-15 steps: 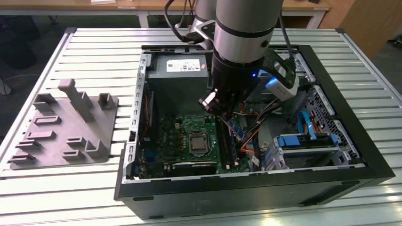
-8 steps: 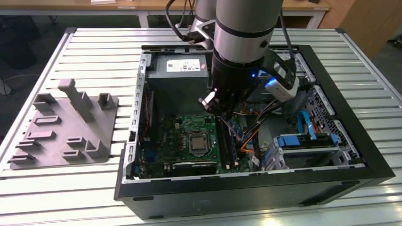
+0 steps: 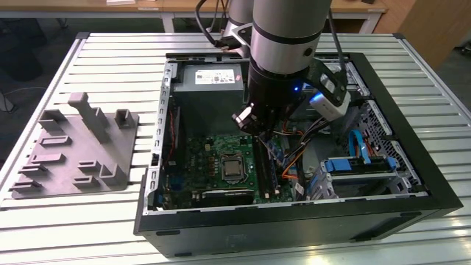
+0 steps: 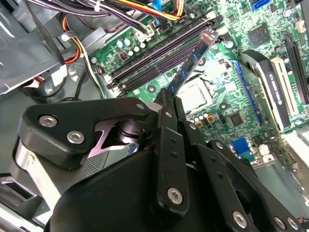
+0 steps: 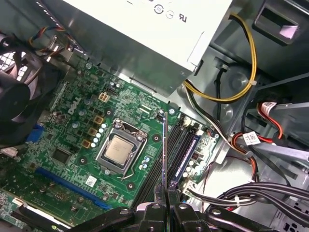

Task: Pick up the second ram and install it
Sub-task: 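Insert the second ram into the second slot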

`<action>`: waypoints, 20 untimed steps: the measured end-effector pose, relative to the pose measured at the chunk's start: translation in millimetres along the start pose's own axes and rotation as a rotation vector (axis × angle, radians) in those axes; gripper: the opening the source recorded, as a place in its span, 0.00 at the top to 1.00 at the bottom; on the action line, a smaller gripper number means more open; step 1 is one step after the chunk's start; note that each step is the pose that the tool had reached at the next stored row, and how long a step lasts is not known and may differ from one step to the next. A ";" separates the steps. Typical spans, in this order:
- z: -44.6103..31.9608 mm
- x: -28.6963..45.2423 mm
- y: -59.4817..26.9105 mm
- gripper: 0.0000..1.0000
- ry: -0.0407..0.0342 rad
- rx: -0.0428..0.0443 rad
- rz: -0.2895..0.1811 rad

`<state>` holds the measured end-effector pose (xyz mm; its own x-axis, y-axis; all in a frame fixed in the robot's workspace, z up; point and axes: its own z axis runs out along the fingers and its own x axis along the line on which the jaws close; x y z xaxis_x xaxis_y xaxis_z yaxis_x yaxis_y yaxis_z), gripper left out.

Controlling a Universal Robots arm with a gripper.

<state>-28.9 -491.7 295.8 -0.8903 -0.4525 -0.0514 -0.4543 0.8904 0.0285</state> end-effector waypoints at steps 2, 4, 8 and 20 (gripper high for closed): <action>0.0 0.0 0.0 0.87 -0.0002 0.0004 0.008; 0.0 0.0 0.0 0.87 -0.0005 0.0008 0.017; 0.0 0.0 0.0 0.87 -0.0009 0.0017 0.034; 0.0 0.0 0.0 0.87 -0.0024 0.0044 0.085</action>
<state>-28.9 -491.7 295.8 -0.9256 -0.3749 -0.0514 -0.3766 0.9259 0.0284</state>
